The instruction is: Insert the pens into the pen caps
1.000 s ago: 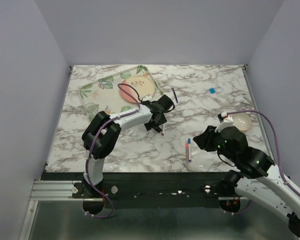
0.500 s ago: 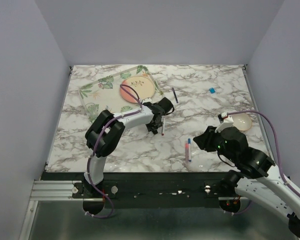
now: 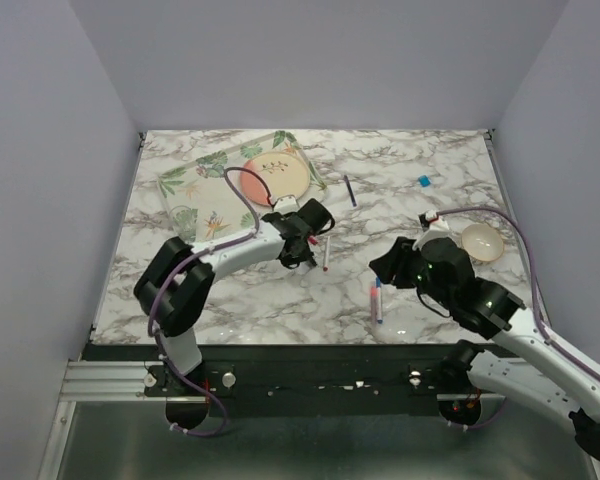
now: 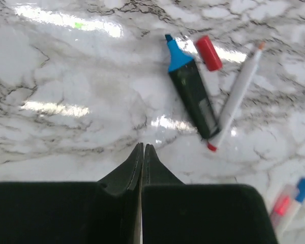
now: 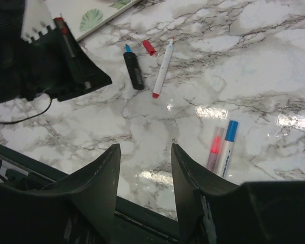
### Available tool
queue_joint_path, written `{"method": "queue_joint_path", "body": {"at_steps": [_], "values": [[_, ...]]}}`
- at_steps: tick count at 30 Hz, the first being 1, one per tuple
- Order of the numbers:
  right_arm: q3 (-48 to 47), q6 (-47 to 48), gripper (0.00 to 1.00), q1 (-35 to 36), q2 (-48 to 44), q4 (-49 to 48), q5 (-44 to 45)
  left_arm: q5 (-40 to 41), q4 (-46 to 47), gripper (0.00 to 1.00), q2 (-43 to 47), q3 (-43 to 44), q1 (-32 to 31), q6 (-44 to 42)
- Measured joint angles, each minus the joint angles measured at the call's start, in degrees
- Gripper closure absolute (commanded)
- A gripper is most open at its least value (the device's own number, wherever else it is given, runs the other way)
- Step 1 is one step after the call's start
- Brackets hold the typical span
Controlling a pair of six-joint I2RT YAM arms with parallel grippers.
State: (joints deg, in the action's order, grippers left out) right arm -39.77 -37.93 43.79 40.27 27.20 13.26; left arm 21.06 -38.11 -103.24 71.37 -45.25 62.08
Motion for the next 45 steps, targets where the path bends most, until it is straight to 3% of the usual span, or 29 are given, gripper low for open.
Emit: {"method": "queue_joint_path", "body": {"at_steps": [9, 13, 14, 16, 18, 23, 34, 45], "values": [[-14.3, -0.9, 0.42, -2.3, 14.5, -5.4, -1.7, -1.6, 11.0, 1.00, 27.4, -11.5, -3.7, -16.8], [-14.9, 1.0, 0.42, -2.3, 17.6, -8.4, -3.7, 1.3, 11.2, 0.83, 30.5, -12.3, -3.7, -17.6], [-14.9, 3.0, 0.42, -2.4, 18.9, -8.6, -3.8, 1.9, 11.2, 0.60, 30.4, -12.5, -3.5, -17.5], [-15.5, 6.0, 0.43, -2.6, 22.1, -8.6, -3.7, 2.4, 11.1, 0.44, 30.1, -13.4, -3.5, -17.5], [-17.1, 8.8, 0.43, -2.9, 26.9, -7.3, -3.1, 2.2, 11.9, 0.43, 30.0, -14.3, -3.1, -17.1], [-16.7, 10.3, 0.43, -3.8, 28.7, -4.9, -2.2, 1.0, 11.0, 0.42, 24.4, -12.9, -1.2, -10.9], [-9.8, 9.0, 0.44, -4.1, 15.1, -3.8, -0.9, -0.4, -1.2, 0.43, -2.4, 13.0, -0.5, 5.1], [-7.0, 9.5, 0.43, -4.1, 5.9, -3.1, 1.3, -4.1, -6.5, 0.46, -15.2, 19.8, 1.1, 11.2]]}}
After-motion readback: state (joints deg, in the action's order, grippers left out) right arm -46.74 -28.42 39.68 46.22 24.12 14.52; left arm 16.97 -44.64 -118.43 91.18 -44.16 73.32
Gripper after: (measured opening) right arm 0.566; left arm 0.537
